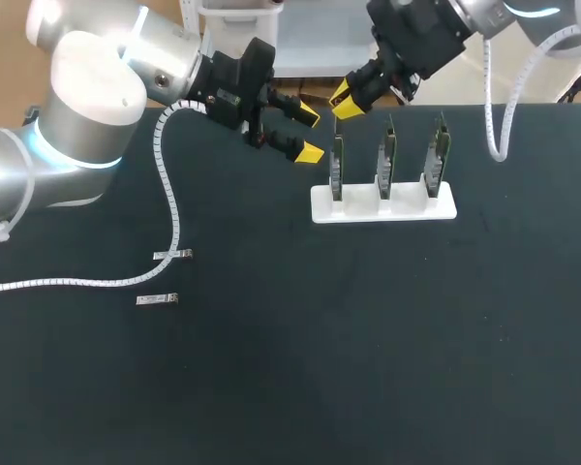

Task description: Pick up the optical module with the left hand, and insert it into the network port with the right hand.

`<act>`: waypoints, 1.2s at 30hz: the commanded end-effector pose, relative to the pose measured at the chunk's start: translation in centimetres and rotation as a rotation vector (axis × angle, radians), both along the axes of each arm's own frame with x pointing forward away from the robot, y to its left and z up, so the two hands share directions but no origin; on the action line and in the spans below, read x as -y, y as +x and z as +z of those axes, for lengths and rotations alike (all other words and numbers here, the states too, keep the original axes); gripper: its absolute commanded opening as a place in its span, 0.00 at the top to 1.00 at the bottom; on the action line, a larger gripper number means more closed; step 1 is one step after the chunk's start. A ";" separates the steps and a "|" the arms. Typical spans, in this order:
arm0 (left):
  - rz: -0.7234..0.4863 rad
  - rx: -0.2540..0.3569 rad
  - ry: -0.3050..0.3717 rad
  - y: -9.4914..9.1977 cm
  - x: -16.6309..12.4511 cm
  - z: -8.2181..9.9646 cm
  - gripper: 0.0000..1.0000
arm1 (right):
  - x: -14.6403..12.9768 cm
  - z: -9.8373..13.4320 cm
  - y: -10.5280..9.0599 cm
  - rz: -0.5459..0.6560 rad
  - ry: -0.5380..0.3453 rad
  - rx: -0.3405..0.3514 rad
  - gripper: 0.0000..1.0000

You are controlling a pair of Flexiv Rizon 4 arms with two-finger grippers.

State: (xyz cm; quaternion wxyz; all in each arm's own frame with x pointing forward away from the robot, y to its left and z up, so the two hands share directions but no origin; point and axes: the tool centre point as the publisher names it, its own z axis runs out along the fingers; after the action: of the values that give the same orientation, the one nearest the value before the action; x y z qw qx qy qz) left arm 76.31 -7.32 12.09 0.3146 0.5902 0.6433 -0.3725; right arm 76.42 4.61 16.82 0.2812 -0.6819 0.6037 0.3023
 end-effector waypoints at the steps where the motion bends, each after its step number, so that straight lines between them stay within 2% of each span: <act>1: -0.001 -0.003 0.005 0.1 0.1 0.1 0.00 | 0.0 -0.6 0.2 0.003 -0.004 -0.010 1.00; 8: -0.001 -0.003 0.005 0.1 0.1 0.1 0.00 | 0.3 -1.0 0.1 -0.009 -0.012 -0.015 1.00; 17: -0.001 -0.003 0.005 0.1 0.1 0.1 0.00 | 0.3 0.3 0.3 -0.003 0.003 0.013 1.00; 36: -0.001 -0.003 0.005 0.1 0.1 0.1 0.00 | 0.2 0.2 0.8 -0.005 0.002 -0.006 1.00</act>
State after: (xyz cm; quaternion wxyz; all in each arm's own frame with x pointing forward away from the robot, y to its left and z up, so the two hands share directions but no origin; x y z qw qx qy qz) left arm 76.31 -7.32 12.09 0.3146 0.5902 0.6433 -0.3726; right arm 77.02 4.32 16.98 0.2811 -0.6787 0.6072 0.3027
